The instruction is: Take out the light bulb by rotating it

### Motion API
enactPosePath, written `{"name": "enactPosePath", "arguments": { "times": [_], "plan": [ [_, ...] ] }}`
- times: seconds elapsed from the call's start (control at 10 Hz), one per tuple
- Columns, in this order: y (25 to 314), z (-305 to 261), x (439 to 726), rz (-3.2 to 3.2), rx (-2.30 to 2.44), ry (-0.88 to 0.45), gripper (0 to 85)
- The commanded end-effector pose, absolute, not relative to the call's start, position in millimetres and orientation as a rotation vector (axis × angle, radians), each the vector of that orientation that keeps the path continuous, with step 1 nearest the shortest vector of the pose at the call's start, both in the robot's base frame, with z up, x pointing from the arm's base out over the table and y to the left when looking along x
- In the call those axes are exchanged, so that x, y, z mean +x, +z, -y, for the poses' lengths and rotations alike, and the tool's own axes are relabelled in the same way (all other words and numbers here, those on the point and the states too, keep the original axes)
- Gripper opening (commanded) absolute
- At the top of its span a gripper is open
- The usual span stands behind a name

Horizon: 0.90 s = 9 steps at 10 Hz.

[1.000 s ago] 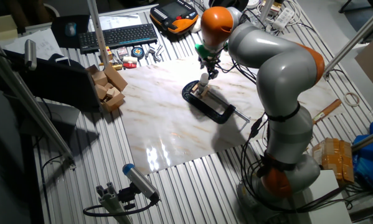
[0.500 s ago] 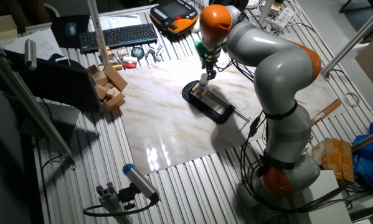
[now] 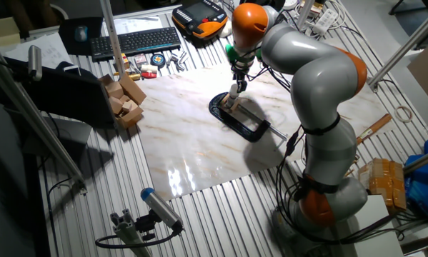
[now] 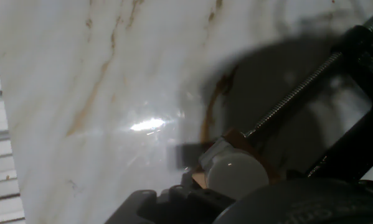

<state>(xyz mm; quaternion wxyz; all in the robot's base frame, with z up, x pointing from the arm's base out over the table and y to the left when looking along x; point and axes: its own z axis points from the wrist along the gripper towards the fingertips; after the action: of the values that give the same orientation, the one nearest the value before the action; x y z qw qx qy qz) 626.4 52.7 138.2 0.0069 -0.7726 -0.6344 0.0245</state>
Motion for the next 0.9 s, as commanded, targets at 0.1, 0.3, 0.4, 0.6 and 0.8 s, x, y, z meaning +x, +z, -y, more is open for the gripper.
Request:
{"name": "enactPosePath", "arguments": {
  "times": [0.1, 0.3, 0.4, 0.6, 0.8],
  "plan": [
    [135.9, -52.4, 625.6, 0.576, -3.042, 0.059, 68.0],
    [133.2, -51.4, 624.8, 0.587, -3.037, 0.058, 85.0],
    [132.8, -51.5, 624.6, 0.589, -3.035, 0.055, 85.0],
    [132.1, -51.6, 624.7, 0.592, -3.037, 0.048, 85.0],
    [132.3, -51.9, 624.6, 0.594, -3.033, 0.074, 85.0]
  ]
}}
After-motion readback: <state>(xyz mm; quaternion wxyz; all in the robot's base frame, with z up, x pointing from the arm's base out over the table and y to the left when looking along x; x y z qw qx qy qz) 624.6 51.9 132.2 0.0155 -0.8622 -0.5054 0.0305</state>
